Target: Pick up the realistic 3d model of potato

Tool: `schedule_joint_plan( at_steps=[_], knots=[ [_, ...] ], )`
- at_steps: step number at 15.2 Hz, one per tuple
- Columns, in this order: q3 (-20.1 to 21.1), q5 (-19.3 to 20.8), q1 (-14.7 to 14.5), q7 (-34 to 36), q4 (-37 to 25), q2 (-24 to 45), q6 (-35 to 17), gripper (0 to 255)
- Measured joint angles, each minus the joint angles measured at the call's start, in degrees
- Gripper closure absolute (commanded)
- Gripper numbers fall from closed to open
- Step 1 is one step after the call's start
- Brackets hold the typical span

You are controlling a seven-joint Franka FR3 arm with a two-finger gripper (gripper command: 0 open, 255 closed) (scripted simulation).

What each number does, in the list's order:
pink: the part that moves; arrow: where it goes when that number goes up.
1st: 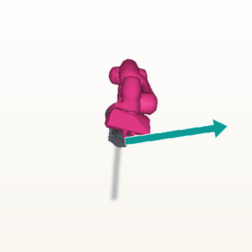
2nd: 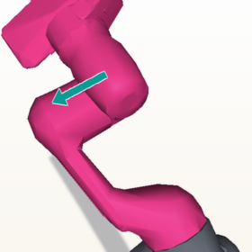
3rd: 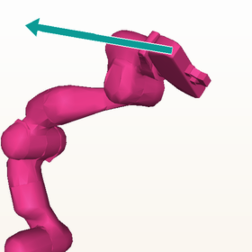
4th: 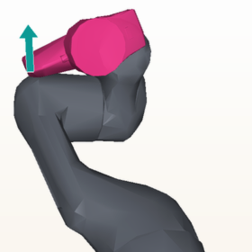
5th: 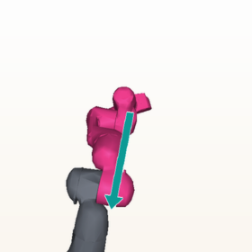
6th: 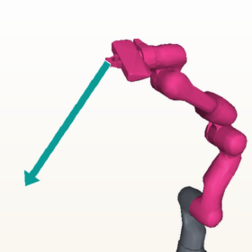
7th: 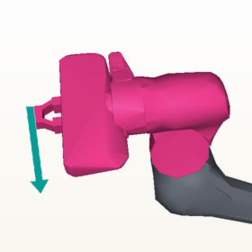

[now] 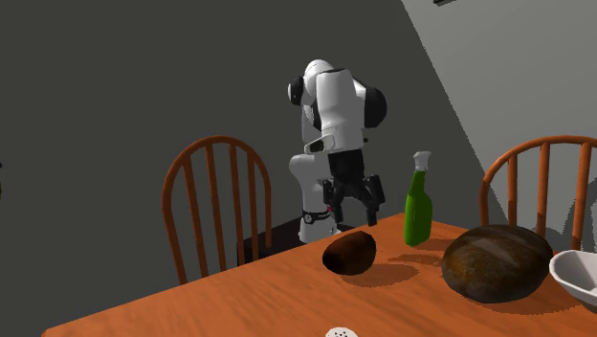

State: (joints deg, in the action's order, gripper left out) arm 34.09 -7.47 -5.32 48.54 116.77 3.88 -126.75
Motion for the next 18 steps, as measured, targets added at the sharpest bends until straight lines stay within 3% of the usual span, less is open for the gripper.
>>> schedule_joint_plan(
  at_steps=[9, 10, 18],
  knots=[
    [-0.13, 3.62, -1.43, 3.07, -0.12, 6.28, -5.87, 0],
    [-0.15, 3.7, -1.47, 3.1, 0.05, 6.42, -6.17, 255],
    [-0.11, 3.73, -1.52, 3.11, 0.28, 6.41, -6.6, 255]
  ],
)
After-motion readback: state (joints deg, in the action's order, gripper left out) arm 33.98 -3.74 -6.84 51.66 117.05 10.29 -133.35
